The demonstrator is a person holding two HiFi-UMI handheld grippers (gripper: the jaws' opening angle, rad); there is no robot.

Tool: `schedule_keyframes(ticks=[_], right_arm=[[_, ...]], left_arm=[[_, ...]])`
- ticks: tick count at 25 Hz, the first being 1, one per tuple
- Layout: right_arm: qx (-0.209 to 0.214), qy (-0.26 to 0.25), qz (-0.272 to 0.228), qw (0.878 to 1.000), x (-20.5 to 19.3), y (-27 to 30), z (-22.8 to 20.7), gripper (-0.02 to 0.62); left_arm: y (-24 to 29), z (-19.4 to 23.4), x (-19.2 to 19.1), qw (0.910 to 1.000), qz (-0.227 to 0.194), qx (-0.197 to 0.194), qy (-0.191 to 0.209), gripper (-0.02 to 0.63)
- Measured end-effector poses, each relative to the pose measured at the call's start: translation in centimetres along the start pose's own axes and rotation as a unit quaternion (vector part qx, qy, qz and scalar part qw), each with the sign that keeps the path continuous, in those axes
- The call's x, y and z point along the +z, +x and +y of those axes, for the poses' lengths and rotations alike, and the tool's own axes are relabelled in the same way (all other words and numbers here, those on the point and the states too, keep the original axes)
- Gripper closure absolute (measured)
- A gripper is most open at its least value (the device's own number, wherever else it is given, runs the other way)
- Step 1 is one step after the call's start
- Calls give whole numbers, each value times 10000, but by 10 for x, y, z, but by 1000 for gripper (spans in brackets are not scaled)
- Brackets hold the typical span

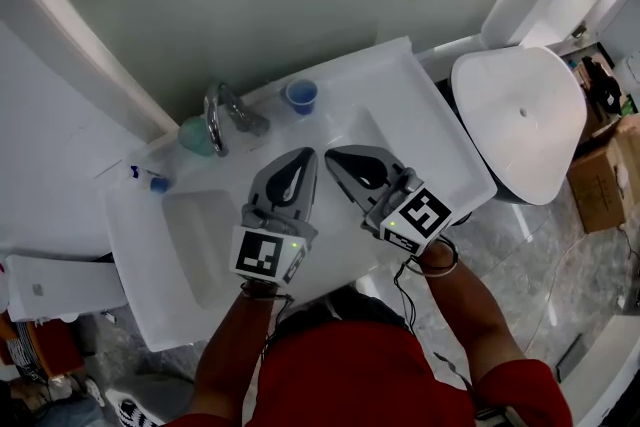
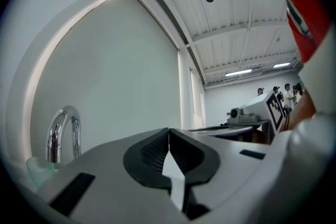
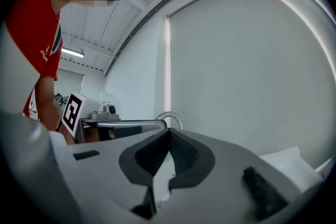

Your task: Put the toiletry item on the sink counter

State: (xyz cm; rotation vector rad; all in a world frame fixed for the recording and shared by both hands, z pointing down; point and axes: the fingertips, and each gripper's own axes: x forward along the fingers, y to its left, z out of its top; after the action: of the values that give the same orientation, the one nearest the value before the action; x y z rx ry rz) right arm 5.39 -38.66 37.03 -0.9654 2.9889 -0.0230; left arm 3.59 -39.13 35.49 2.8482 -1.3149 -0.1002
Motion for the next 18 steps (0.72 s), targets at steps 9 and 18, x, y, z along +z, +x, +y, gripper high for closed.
schedule_keyframes(ticks=[9,18], right_arm=[[63,-118,17,9999,13,-8,25,566],[34,-62,-5,10000,19,-16,27,566]], left_arm=[[-17,-13,10,9996,-6,-254,82,589],[-22,-22,11,9994,-43,-312,129,589]])
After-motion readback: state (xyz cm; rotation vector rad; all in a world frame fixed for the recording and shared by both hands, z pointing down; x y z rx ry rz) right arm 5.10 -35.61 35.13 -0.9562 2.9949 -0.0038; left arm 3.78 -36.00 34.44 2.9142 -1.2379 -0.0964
